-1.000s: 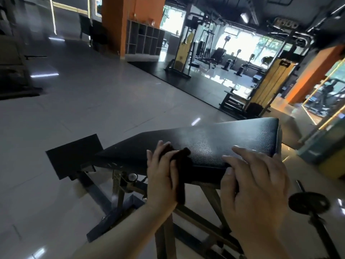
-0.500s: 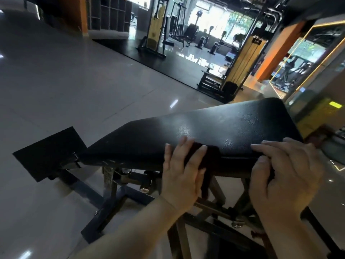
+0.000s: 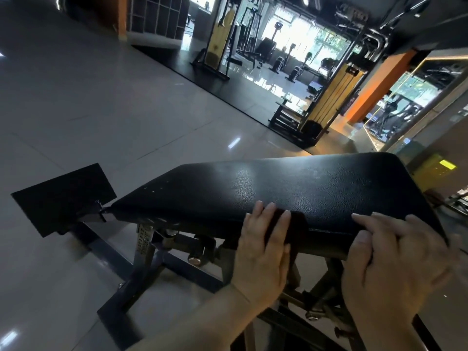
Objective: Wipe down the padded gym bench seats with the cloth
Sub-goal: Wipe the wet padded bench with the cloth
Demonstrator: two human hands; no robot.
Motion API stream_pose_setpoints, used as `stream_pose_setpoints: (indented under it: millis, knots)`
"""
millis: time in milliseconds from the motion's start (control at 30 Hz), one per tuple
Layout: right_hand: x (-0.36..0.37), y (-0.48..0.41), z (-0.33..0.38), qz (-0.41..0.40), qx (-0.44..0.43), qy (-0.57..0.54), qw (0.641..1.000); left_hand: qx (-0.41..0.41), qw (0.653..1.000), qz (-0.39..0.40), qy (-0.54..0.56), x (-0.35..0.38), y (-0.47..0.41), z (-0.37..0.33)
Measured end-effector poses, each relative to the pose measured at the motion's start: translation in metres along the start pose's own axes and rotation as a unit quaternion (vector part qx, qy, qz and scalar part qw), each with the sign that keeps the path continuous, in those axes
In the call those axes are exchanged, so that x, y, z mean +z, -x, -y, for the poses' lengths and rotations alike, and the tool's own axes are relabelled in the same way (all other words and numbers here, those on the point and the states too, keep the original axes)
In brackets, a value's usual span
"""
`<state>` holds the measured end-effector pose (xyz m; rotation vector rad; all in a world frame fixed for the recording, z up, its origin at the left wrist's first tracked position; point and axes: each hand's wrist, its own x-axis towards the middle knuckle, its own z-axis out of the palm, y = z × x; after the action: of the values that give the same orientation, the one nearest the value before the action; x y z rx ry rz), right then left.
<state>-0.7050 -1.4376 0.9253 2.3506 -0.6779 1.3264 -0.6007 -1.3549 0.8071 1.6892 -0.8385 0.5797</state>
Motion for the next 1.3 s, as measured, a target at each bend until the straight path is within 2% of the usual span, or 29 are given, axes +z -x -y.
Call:
stream_pose_setpoints:
  millis: [67, 133, 200, 233, 333, 433, 567, 700, 767, 900, 967, 1067, 1167, 1300]
  knots:
    - [0.002, -0.001, -0.003, -0.004, -0.018, 0.008, 1.0, -0.025, 0.999, 0.001, -0.022, -0.007, -0.001, 0.024]
    - [0.005, -0.001, -0.004, -0.008, -0.029, 0.012, 0.999, -0.139, 0.99, -0.012, -0.02, -0.018, 0.003, 0.051]
    - [0.007, 0.001, -0.003, -0.017, -0.02, 0.013, 1.0, -0.26, 0.965, -0.035, 0.023, -0.026, 0.007, 0.072]
    - [0.009, 0.002, -0.001, -0.019, -0.014, 0.01, 1.0, -0.292, 0.953, -0.054, 0.052, -0.027, 0.008, 0.077]
    - [0.01, 0.003, -0.002, -0.014, -0.018, -0.004, 1.0, -0.32, 0.929, -0.123, 0.142, -0.018, -0.001, 0.063]
    - [0.009, 0.006, -0.004, -0.005, -0.031, -0.023, 0.999, -0.288, 0.936, -0.113, 0.167, -0.009, -0.011, 0.019]
    - [0.008, 0.007, -0.002, -0.001, -0.024, -0.042, 0.999, -0.112, 0.984, -0.038, 0.13, -0.005, -0.02, -0.041]
    - [0.01, 0.011, -0.002, 0.004, -0.043, -0.036, 0.998, -0.018, 0.998, -0.007, 0.062, -0.01, -0.026, -0.022]
    - [0.011, 0.013, -0.003, -0.002, -0.054, -0.048, 0.997, -0.06, 0.997, -0.025, 0.041, -0.014, -0.019, 0.011]
    - [0.013, 0.013, -0.003, -0.011, -0.063, -0.059, 0.996, -0.289, 0.951, -0.087, 0.071, -0.027, -0.016, 0.067]
    - [0.013, 0.015, -0.001, -0.01, -0.055, -0.062, 0.996, -0.314, 0.94, -0.11, 0.07, -0.025, -0.017, 0.068]
    - [0.013, 0.015, -0.001, 0.001, -0.059, -0.096, 0.994, -0.294, 0.946, -0.111, 0.085, -0.012, -0.019, 0.031]
    - [0.011, 0.016, 0.003, 0.004, -0.062, -0.1, 0.993, -0.19, 0.973, -0.076, 0.104, 0.0, -0.011, -0.008]
    - [0.011, 0.018, 0.014, 0.02, -0.055, -0.097, 0.994, -0.059, 0.997, -0.024, 0.033, -0.009, -0.009, 0.023]
